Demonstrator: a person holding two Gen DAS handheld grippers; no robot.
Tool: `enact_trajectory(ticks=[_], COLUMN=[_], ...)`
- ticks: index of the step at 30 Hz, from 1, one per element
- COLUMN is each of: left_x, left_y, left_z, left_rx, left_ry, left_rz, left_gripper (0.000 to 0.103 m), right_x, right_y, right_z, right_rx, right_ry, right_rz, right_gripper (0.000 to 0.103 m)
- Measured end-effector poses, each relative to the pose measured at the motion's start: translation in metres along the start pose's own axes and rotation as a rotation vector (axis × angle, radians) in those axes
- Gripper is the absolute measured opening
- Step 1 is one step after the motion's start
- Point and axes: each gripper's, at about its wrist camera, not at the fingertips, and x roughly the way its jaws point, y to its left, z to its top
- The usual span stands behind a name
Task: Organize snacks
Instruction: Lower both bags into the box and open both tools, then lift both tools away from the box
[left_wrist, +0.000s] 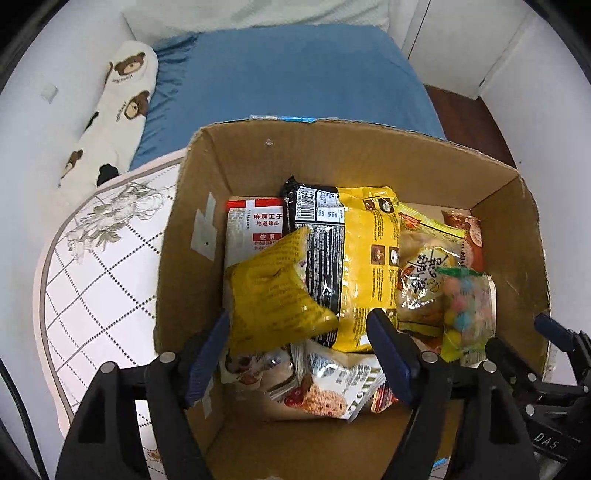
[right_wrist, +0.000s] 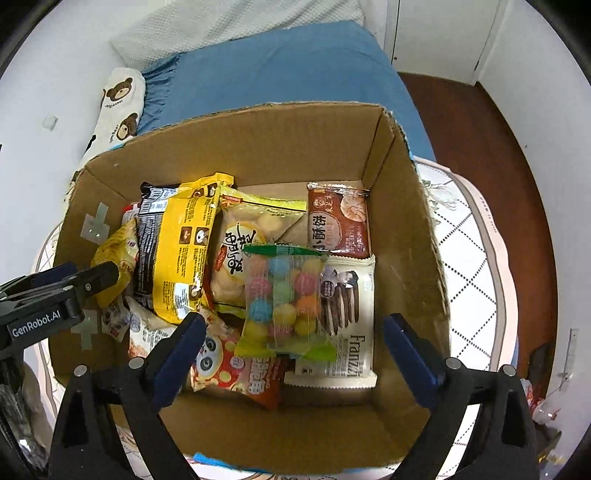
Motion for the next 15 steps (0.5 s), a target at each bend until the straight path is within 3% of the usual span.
enact_trajectory(ticks=[15], left_x=[-0.086], left_y=[0.004], left_z=[-0.072], left_rx=[-0.023], left_ry=[-0.263], left_rz=[0.020], left_gripper=[0.075], right_x=[-0.075], right_y=[0.010], right_z=[-0.052], right_rx=[-0.037], right_ry=[-0.207], right_rz=[-0.029], right_gripper=[0.099])
